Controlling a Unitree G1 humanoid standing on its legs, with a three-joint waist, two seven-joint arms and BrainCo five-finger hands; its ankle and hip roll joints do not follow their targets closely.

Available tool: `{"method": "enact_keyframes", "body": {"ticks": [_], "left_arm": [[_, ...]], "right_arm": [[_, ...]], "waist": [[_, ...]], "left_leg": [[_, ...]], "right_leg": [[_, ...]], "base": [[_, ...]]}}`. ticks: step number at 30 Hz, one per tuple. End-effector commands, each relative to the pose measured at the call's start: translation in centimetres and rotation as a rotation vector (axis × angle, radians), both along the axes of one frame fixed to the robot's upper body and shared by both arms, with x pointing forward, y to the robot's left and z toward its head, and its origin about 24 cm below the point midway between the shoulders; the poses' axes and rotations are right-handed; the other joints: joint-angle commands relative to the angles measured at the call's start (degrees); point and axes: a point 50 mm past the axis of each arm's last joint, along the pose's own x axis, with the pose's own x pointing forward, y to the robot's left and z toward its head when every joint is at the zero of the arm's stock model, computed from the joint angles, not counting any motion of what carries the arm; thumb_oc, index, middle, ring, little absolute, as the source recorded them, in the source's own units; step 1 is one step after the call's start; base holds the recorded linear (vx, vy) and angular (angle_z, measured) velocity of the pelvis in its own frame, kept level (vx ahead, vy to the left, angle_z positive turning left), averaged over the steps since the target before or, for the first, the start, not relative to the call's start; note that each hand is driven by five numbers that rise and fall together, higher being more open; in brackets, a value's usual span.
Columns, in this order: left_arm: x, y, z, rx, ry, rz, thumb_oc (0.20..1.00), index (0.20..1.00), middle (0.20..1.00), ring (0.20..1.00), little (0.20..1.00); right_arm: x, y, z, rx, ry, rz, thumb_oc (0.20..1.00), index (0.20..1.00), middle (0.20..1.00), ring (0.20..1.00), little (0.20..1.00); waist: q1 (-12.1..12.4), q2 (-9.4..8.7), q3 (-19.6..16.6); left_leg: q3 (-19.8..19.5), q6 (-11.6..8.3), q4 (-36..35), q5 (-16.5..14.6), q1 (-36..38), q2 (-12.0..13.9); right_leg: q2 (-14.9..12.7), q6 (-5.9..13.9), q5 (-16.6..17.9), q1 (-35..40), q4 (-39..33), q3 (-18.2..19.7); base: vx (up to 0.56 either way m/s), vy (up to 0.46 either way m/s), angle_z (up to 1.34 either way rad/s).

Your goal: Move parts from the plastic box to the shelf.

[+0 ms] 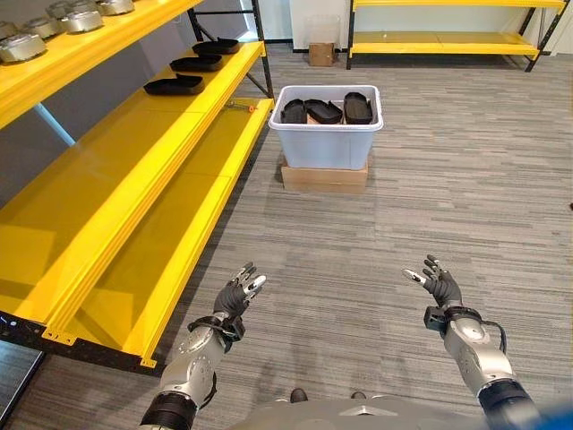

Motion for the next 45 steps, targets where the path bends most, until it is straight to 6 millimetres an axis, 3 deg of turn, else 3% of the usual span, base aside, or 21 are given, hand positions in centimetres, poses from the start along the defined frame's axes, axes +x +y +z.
{"method": "enact_keyframes", "body": {"ticks": [1, 9, 17, 19, 23, 24, 25, 27, 28, 32, 35, 40, 41, 45], "left_arm": [[1.6, 0.7, 1.6, -0.002, -0.083, -0.012, 1.000, 1.000, 1.000, 1.000, 1.000], [1.7, 2.3, 1.9, 0.016, -0.093, 0.038, 1.000, 1.000, 1.000, 1.000, 1.000], [2.1, 2.9, 2.4, 0.035, -0.107, 0.037, 1.000, 1.000, 1.000, 1.000, 1.000], [2.4, 2.8, 2.5, 0.044, -0.109, 0.027, 1.000, 1.000, 1.000, 1.000, 1.000], [2.9, 1.9, 2.5, 0.062, -0.111, -0.037, 1.000, 1.000, 1.000, 1.000, 1.000], [3.1, 1.4, 2.6, 0.053, -0.116, -0.046, 1.000, 1.000, 1.000, 1.000, 1.000], [3.4, 0.7, 2.7, 0.058, -0.142, -0.044, 1.000, 1.000, 1.000, 1.000, 1.000], [3.7, 0.6, 3.3, 0.078, -0.195, -0.001, 1.000, 1.000, 1.000, 1.000, 1.000], [3.9, 0.5, 4.1, 0.069, -0.245, 0.067, 1.000, 1.000, 1.000, 1.000, 1.000], [3.2, -0.3, 3.5, 0.045, -0.229, 0.023, 1.000, 1.000, 1.000, 1.000, 1.000], [2.8, -2.2, 2.9, 0.069, -0.234, -0.018, 1.000, 1.000, 1.000, 1.000, 1.000], [2.8, -1.5, 3.2, 0.134, -0.227, 0.119, 1.000, 1.000, 1.000, 1.000, 1.000], [2.6, -0.9, 3.1, 0.117, -0.201, 0.209, 1.000, 1.000, 1.000, 1.000, 1.000], [2.1, -0.6, 3.2, 0.130, -0.214, 0.249, 1.000, 1.000, 1.000, 1.000, 1.000]], "right_arm": [[2.1, 0.1, 2.5, -0.031, -0.142, 0.049, 1.000, 1.000, 1.000, 1.000, 1.000], [2.3, -0.7, 3.0, -0.050, -0.158, 0.059, 1.000, 1.000, 1.000, 1.000, 1.000], [3.2, -0.7, 3.9, -0.038, -0.196, 0.047, 1.000, 1.000, 1.000, 1.000, 1.000], [3.7, -0.6, 4.2, -0.038, -0.210, 0.041, 1.000, 1.000, 1.000, 1.000, 1.000], [4.2, -0.3, 4.7, -0.001, -0.231, 0.027, 1.000, 1.000, 1.000, 1.000, 1.000], [4.3, -0.5, 4.9, -0.004, -0.237, 0.018, 1.000, 1.000, 1.000, 1.000, 1.000], [4.2, -1.0, 5.2, -0.026, -0.246, -0.002, 1.000, 1.000, 1.000, 1.000, 1.000], [4.0, -1.4, 5.3, -0.065, -0.243, -0.017, 1.000, 1.000, 1.000, 1.000, 1.000], [3.7, -1.8, 5.1, -0.085, -0.245, -0.063, 1.000, 1.000, 1.000, 1.000, 1.000], [3.1, -2.3, 4.7, -0.105, -0.248, -0.146, 1.000, 1.000, 1.000, 1.000, 1.000], [2.5, -2.8, 5.7, -0.149, -0.347, -0.317, 1.000, 1.000, 1.000, 1.000, 1.000], [1.5, -2.9, 5.7, -0.193, -0.362, -0.407, 1.000, 1.000, 1.000, 1.000, 1.000], [1.1, -3.2, 5.9, -0.228, -0.370, -0.466, 1.000, 1.000, 1.000, 1.000, 1.000], [-0.6, -4.4, 5.2, -0.304, -0.302, -0.645, 1.000, 1.000, 1.000, 1.000, 1.000]], "waist": [[0.0, -3.09, -0.8], [0.0, -2.91, -0.2], [0.8, -2.45, 1.0], [1.0, -2.20, 1.6], [0.9, -1.44, 3.6], [0.4, -1.50, 4.0], [-1.2, -2.39, 4.4], [-1.9, -3.31, 4.3], [-1.7, -4.53, 4.8], [-1.3, -5.43, 5.5], [-2.8, -4.94, 4.4], [-3.2, -4.44, 3.2], [-3.3, -4.21, 2.5], [-3.9, -3.42, 1.3]], "left_leg": [[1.0, -0.91, 0.3, -5.7, 3.0, -0.3], [0.1, 0.08, 0.3, -5.9, 3.2, -1.2], [-0.9, 2.19, 0.3, -6.3, 2.8, -2.6], [-0.9, 3.14, 0.3, -6.1, 2.3, -3.1], [-2.1, 4.04, 0.3, -6.5, 2.4, -3.7], [-2.7, 3.89, 0.3, -6.9, 2.9, -3.9], [-5.1, 3.58, 0.3, -7.6, 4.3, -4.9], [-6.4, 3.37, 0.3, -7.9, 4.9, -5.8], [-7.9, 3.19, 0.3, -9.1, 6.5, -7.0], [-10.7, 3.24, 0.3, -10.1, 8.5, -7.7], [-12.1, 4.16, 0.4, -11.2, 10.6, -8.4], [-11.4, 4.15, 2.5, -12.1, 10.2, -8.4], [-11.0, 3.96, 3.4, -12.9, 10.1, -8.4], [-10.6, 3.06, 7.1, -13.3, 8.9, -8.3]], "right_leg": [[-3.9, 4.35, 5.6, 0.9, -3.0, -1.3], [-4.1, 4.35, 5.3, 1.6, -2.0, -1.4], [-5.6, 5.41, 4.4, -1.4, 5.0, -2.1], [-6.2, 5.81, 4.4, -3.6, 11.1, -2.7], [-9.0, 7.27, 9.3, -13.3, 28.8, -4.4], [-8.1, 7.53, 9.6, -14.7, 28.9, -4.2], [-3.6, 7.29, 9.6, -14.8, 22.6, -2.2], [-1.7, 7.14, 11.0, -15.0, 17.2, -1.1], [-1.6, 8.53, 15.9, -16.5, 9.9, -2.6], [-2.0, 9.88, 20.5, -19.5, 3.4, -3.5], [-1.5, 8.23, 19.3, -17.7, 2.1, -0.9], [-0.8, 5.79, 14.9, -15.4, 3.7, -1.4], [-0.4, 4.80, 12.7, -14.5, 4.0, -1.7], [0.7, 2.84, 9.4, -13.0, 4.0, -0.8]], "base": [[-0.02, 0.068, 0.00], [-0.02, 0.112, 0.00], [-0.04, 0.137, 0.01], [-0.06, 0.155, -0.06], [-0.04, 0.185, -0.02], [0.11, 0.107, 0.16], [0.15, 0.024, 0.30], [0.26, -0.033, 0.53], [0.33, -0.070, 0.59], [0.38, -0.077, 0.32], [0.70, 0.021, 0.64], [0.32, -0.018, 0.39], [0.43, -0.076, 0.03], [0.38, -0.082, 0.10]]}}
